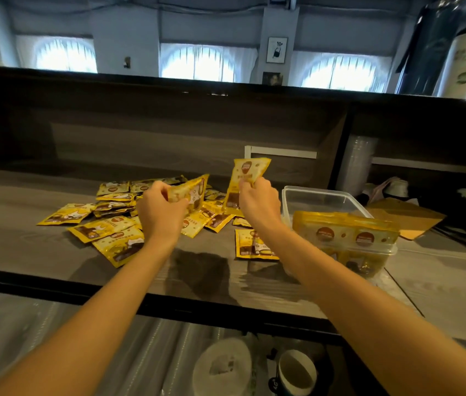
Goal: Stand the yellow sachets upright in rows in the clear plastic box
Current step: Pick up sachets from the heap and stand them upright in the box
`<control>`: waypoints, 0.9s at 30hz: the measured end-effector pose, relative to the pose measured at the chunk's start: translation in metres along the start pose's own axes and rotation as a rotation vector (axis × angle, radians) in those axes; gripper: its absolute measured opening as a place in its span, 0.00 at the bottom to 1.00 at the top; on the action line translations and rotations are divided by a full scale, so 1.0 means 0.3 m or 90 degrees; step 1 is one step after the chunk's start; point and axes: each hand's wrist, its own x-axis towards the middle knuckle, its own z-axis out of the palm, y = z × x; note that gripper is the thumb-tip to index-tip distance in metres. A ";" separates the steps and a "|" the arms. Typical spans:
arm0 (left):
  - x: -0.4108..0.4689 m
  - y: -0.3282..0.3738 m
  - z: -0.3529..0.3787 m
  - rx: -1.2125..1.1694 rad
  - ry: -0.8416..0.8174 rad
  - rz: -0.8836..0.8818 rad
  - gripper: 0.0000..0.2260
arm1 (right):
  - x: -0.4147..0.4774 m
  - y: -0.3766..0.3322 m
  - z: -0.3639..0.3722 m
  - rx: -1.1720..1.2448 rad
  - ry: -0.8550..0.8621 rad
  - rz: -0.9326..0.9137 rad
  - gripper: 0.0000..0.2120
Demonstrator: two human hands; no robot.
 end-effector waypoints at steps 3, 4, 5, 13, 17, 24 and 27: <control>0.002 0.047 0.010 -0.024 0.013 0.063 0.05 | 0.052 -0.043 -0.052 0.081 0.062 -0.010 0.16; 0.001 0.072 0.016 -0.032 0.011 0.081 0.04 | 0.066 -0.052 -0.075 0.097 0.080 -0.013 0.14; 0.000 0.100 0.024 -0.039 0.004 0.099 0.03 | 0.084 -0.053 -0.098 0.113 0.095 -0.017 0.11; -0.021 0.286 0.150 -0.032 -0.116 0.238 0.05 | 0.137 0.017 -0.354 0.176 0.205 -0.028 0.03; -0.068 0.353 0.211 -0.045 -0.221 0.309 0.07 | 0.140 0.087 -0.460 0.238 0.203 0.004 0.05; -0.150 0.393 0.312 -0.002 -0.475 0.356 0.08 | 0.122 0.217 -0.554 0.198 0.140 0.056 0.05; -0.152 0.367 0.356 0.125 -0.580 0.386 0.11 | 0.105 0.249 -0.580 0.152 0.066 0.069 0.04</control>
